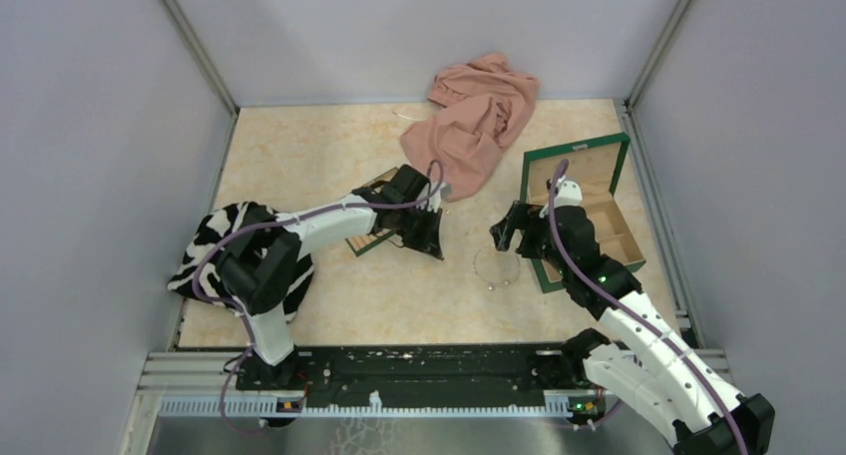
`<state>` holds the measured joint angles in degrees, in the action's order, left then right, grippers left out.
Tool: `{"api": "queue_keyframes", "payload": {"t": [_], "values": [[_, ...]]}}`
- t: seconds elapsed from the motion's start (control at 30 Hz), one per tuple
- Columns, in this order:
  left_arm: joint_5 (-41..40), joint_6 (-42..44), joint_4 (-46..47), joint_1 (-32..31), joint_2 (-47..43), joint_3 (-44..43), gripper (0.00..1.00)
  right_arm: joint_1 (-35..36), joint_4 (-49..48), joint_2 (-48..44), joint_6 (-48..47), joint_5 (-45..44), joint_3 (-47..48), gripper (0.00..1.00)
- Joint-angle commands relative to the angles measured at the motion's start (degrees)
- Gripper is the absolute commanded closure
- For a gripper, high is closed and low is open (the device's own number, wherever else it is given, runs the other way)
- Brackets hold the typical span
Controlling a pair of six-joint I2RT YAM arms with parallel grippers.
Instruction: Organize the mixed jewelry
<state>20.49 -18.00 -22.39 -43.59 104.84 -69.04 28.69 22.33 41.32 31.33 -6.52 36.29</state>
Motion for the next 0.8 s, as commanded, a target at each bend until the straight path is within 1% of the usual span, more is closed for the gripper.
{"api": "queue_keyframes", "payload": {"t": [0.0, 0.1, 0.27, 0.4, 0.53, 0.67, 0.77], "values": [[16.2, 0.2, 5.4, 4.6, -4.7, 2.6, 1.00, -0.5, -2.0, -0.7, 0.4, -0.5, 0.3, 0.12], [23.8, 0.9, 8.0, 7.3, -7.5, 3.9, 1.00, -0.5, -2.1, -0.6, 0.4, 0.3, 0.6, 0.12], [36.9, 2.8, 8.1, 12.7, -9.0, 3.4, 1.00, -0.5, -2.5, -0.8, 0.8, 1.3, 0.8, 0.12], [46.1, 2.6, 3.9, 16.2, -5.6, -0.4, 1.00, -0.5, -2.1, -1.7, 0.8, 2.1, 1.4, 0.12], [56.3, 2.4, 0.8, 16.8, -1.4, -3.9, 1.00, -0.5, -1.4, -2.4, 0.5, 2.2, 1.6, 0.12], [59.7, 3.8, -2.3, 16.8, 0.5, -5.7, 1.00, -0.5, -1.1, -2.2, 0.2, 1.9, 1.5, 0.12], [63.1, 3.9, -2.0, 16.8, 0.3, -6.0, 1.00, -0.5, -1.7, -2.1, 0.4, 2.1, 1.2, 0.12]]}}
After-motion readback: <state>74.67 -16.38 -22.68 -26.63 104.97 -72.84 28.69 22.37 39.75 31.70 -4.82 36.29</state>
